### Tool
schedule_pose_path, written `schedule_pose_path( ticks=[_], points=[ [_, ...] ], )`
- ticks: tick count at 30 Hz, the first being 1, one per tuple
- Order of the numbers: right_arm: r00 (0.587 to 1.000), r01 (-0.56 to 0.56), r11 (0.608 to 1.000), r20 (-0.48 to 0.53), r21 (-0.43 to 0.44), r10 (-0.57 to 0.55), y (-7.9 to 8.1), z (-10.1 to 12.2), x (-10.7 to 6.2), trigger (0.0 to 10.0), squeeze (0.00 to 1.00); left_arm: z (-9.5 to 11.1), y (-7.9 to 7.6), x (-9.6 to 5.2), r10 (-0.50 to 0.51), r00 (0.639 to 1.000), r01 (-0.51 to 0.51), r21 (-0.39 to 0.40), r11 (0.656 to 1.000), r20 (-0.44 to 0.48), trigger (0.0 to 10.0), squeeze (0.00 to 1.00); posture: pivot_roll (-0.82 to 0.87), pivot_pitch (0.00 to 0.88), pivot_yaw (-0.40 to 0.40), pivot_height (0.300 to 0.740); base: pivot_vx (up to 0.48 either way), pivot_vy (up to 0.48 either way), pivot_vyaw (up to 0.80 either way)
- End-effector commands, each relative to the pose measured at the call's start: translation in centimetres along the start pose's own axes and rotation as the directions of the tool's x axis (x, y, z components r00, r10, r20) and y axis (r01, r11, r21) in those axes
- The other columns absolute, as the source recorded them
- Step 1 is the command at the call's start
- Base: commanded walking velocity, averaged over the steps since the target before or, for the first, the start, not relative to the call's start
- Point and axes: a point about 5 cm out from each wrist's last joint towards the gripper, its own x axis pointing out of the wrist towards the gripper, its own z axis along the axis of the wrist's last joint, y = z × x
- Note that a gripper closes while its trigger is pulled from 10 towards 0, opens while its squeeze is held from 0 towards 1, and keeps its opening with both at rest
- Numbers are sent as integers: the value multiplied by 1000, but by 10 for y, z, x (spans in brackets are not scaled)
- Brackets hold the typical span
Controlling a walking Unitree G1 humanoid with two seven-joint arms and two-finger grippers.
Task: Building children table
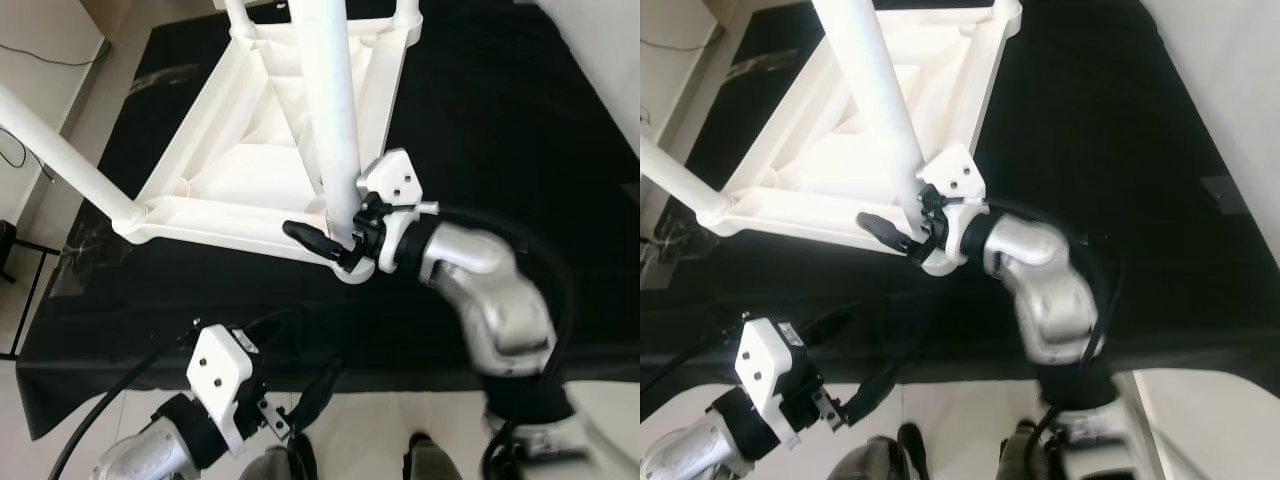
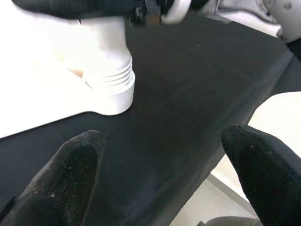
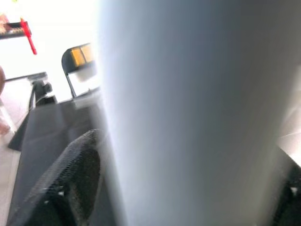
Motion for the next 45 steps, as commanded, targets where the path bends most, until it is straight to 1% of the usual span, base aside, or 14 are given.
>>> schedule_pose_path(
  ticks=[1, 7, 9, 22, 25, 28, 30, 32, 40, 41, 42, 43, 44, 45],
  points=[
    [991, -133, 991, 16, 0, 133, 6, -1, 8, 10000, 0, -5, -1, -2, 11, 1000, -11, -14, 1000, -25, 10000, 0, -39, 308, 157, 740, 0, 0, 0],
    [975, -220, 975, 15, -14, 220, -3, 2, 8, 10000, 0, -6, -2, -1, 12, 1000, -13, -14, 1000, -24, 10000, 0, -40, 306, 155, 740, 0, 0, 0],
    [955, -296, 955, 30, -10, 296, -13, 8, 8, 0, 0, -6, -3, -1, 13, 1000, -13, -16, 1000, -22, 10000, 0, -40, 303, 150, 740, 0, 0, 0],
    [921, -390, 921, 6, -2, 390, -18, -1, -2, 0, 0, -7, -6, 0, 11, 1000, -12, -24, 1000, -18, 10000, 0, -51, 302, 143, 740, 0, 0, 0],
    [978, 119, 989, -181, 91, -101, -2, -40, 2, 0, 0, -7, -6, -1, 17, 1000, -17, -25, 1000, -16, 10000, 0, -54, 314, 122, 740, 0, 0, 0],
    [978, 119, 989, -181, 91, -101, -2, -40, 2, 0, 0, -7, -6, -1, 17, 1000, -17, -25, 1000, -16, 10000, 0, -54, 314, 122, 740, 0, 0, 0],
    [928, 301, 950, -253, 80, -272, 2, -52, 0, 0, 0, -6, -6, -2, 19, 1000, -19, -24, 1000, -16, 10000, 0, -55, 315, 123, 740, 0, 0, 0],
    [806, 538, 833, -370, 131, -462, 32, -70, -8, 0, 0, -6, -3, -2, 18, 1000, -19, -21, 1000, -20, 10000, 0, -62, 315, 158, 740, 0, 0, 0],
    [803, 560, 808, -358, 184, -476, 36, -64, 4, 0, 0, -7, 1, -2, 17, 1000, -17, -13, 1000, -24, 10000, 0, -56, 308, 152, 740, 0, 0, 0],
    [808, 557, 811, -345, 181, -478, 36, -62, 5, 2941, 0, -7, 2, -2, 24, 999, -24, -10, 1000, -23, 10000, 0, -53, 305, 153, 740, 0, 0, 0],
    [803, 565, 806, -341, 176, -489, 37, -59, 6, 2941, 0, -7, 2, -2, 28, 999, -29, -9, 1000, -23, 10000, 0, -53, 305, 153, 740, 0, 0, 0],
    [819, 551, 810, -316, 199, -480, 37, -56, 8, 10000, 0, -7, 3, -2, 30, 999, -30, -8, 1000, -22, 10000, 0, -53, 305, 153, 740, 0, 0, 0],
    [819, 551, 810, -316, 199, -480, 37, -56, 8, 10000, 0, -7, 3, -2, 30, 999, -30, -8, 1000, -22, 10000, 0, -53, 305, 153, 740, 0, 0, 0],
    [841, 526, 821, -277, 223, -464, 39, -49, 11, 10000, 1000, -7, 3, -2, 30, 999, -30, -8, 1000, -22, 10000, 0, -52, 304, 152, 740, 0, 0, 0]
  ],
)
